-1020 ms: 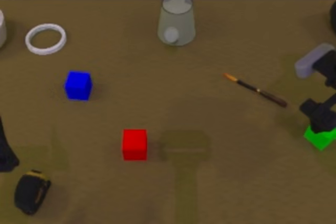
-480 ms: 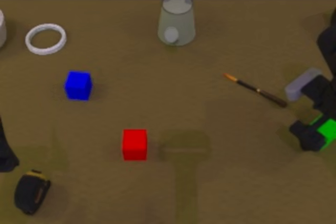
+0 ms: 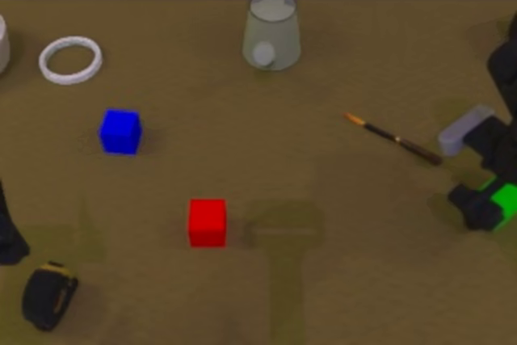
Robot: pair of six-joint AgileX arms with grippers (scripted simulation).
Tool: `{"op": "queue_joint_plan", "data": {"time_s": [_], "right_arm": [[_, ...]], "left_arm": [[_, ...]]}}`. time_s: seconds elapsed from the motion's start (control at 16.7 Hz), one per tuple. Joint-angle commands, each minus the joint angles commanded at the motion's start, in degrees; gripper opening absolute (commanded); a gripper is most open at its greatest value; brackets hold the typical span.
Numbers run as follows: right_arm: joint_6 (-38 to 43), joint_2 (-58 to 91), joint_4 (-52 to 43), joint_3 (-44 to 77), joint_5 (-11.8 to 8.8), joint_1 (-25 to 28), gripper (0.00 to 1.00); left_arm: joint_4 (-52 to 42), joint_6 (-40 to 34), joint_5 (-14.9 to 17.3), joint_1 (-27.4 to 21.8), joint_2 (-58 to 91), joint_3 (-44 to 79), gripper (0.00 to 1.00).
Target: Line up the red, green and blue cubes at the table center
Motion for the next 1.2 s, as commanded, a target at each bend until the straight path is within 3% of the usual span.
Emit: {"op": "queue_joint_plan", "data": {"time_s": [0.42,1.02,1.2], "right_arm": [[0.0,0.0,0.0,0.0,0.0,0.0,0.02],[0.25,-0.8,-0.66,0.25,-0.23,-0.04,0.0],[0.34,-2.61,-4.84,2.5,-0.26,-0.09,0.0]], "left_arm": [[0.0,0.0,0.0,0.0,0.0,0.0,1.0],[0.0,0.0,0.0,0.0,0.0,0.0,1.0],[0.0,0.0,0.0,0.0,0.0,0.0,1.0]]}}
